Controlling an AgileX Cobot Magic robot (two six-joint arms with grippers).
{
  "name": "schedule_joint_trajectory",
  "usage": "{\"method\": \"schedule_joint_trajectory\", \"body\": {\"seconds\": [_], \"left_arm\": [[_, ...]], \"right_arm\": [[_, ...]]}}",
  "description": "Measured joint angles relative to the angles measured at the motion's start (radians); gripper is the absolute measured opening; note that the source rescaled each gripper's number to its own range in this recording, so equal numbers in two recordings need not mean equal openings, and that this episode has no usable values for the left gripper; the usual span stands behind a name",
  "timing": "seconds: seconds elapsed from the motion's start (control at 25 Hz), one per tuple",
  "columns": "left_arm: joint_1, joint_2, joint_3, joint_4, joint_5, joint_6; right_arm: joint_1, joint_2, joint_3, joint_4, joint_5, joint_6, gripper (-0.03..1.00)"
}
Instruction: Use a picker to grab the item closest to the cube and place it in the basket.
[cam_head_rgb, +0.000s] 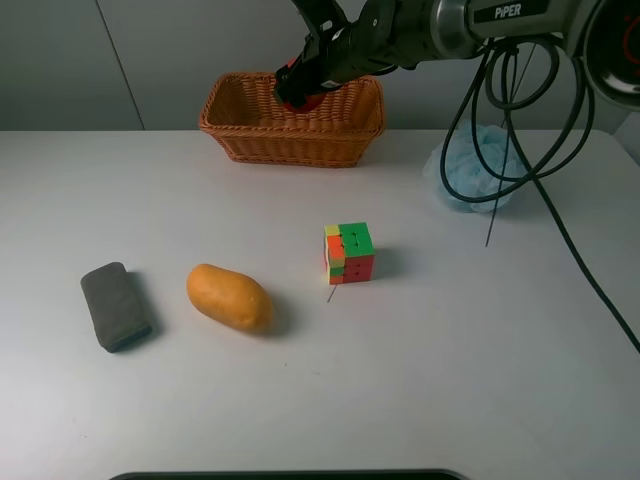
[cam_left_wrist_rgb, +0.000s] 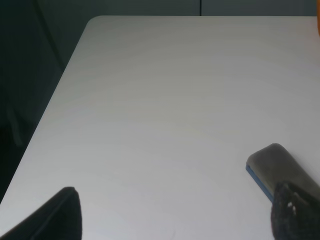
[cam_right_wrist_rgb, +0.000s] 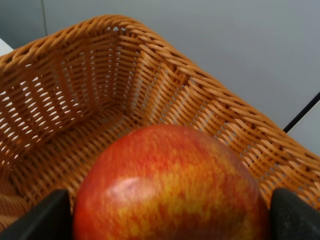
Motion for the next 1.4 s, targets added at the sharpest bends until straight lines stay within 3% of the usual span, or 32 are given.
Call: {"method": "schedule_joint_trajectory", "body": {"seconds": [0.28, 0.32, 0.36, 0.4, 0.48, 0.76, 0.92, 1.04, 1.16, 1.4], "left_arm": [[0.0, 0.0, 0.0, 0.0, 0.0, 0.0], [0.0, 0.0, 0.0, 0.0, 0.0, 0.0], [0.0, 0.0, 0.0, 0.0, 0.0, 0.0], [0.0, 0.0, 0.0, 0.0, 0.0, 0.0], [0.0, 0.0, 0.0, 0.0, 0.0, 0.0], [0.0, 0.0, 0.0, 0.0, 0.0, 0.0], [0.0, 0.0, 0.0, 0.0, 0.0, 0.0], [0.0, 0.0, 0.0, 0.0, 0.0, 0.0], [0.0, 0.0, 0.0, 0.0, 0.0, 0.0], [0.0, 0.0, 0.0, 0.0, 0.0, 0.0]], "right_arm": [[0.0, 0.0, 0.0, 0.002, 0.0, -0.002, 0.02], [0.0, 0.0, 0.0, 0.002, -0.002, -0.005, 0.32], [0.0, 0.001, 0.0, 0.002, -0.007, -0.008, 0.71], [0.0, 0.001, 0.0, 0.002, -0.007, -0.012, 0.87], [0.0, 0.001, 0.0, 0.002, -0.007, -0.017, 0.97], [-0.002, 0.001, 0.0, 0.002, -0.007, -0.021, 0.99], [-0.004, -0.043, 0.0, -0.019, 0.064, -0.025, 1.0], [-0.014, -0.125, 0.0, -0.044, 0.206, -0.027, 1.0], [-0.046, -0.229, 0.0, -0.076, 0.422, -0.027, 1.0], [-0.181, -0.446, 0.0, -0.158, 0.818, 0.037, 1.0]]}}
